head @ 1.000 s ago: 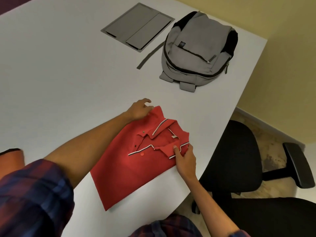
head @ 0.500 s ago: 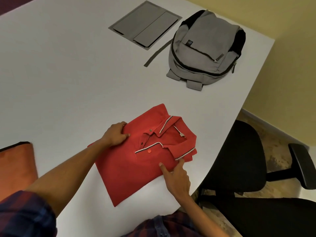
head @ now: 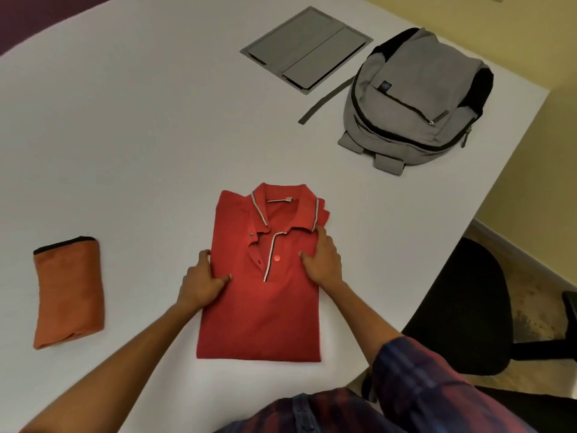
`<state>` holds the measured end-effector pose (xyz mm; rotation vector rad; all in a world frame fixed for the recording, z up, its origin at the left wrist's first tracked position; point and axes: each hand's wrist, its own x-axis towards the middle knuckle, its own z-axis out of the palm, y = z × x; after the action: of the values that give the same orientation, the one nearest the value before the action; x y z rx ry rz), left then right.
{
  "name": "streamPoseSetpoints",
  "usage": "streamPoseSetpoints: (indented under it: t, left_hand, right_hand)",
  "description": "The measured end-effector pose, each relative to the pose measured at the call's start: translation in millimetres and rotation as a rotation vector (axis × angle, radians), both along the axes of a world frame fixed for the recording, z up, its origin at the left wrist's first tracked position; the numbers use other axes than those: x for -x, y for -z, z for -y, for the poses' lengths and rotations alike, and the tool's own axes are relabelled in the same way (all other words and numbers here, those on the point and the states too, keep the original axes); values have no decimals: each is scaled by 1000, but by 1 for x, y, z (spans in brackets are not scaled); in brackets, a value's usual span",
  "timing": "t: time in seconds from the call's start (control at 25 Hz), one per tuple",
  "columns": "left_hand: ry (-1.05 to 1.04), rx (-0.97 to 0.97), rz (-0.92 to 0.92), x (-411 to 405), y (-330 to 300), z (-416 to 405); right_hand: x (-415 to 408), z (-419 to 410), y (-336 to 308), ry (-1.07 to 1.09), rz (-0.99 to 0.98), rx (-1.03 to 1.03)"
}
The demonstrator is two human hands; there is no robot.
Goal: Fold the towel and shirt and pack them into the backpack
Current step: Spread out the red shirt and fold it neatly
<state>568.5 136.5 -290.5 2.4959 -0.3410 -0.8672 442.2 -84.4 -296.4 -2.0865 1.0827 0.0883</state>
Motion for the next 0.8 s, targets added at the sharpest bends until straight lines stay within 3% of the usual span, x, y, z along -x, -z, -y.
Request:
streamPoseSetpoints:
  t: [0.12, 0.24, 0.32, 0.4, 0.52, 0.68, 0.8]
  left_hand:
    - [-96, 70, -45, 32, -1, -12]
    - [-67, 46, -43, 54, 2, -17]
    - [-75, 4, 64, 54, 1, -18]
    - [-26, 3, 303, 39, -2, -13]
    - [252, 71, 599, -4, -10, 8]
    - [765, -68, 416, -54, -17, 53]
    - [918, -188, 353, -72, -23, 79]
  right_hand:
    - [-16, 14, 4, -216, 10, 27]
    - [-25, 23, 3, -332, -49, 120]
    - [-27, 12, -2, -276, -4, 349]
    - [-31, -8, -9, -209, 181, 536]
    - [-43, -32, -16, -330, 229, 472]
    - [-67, -35, -15, -559, -81, 440]
    - [-70, -29, -11, -601, -81, 431]
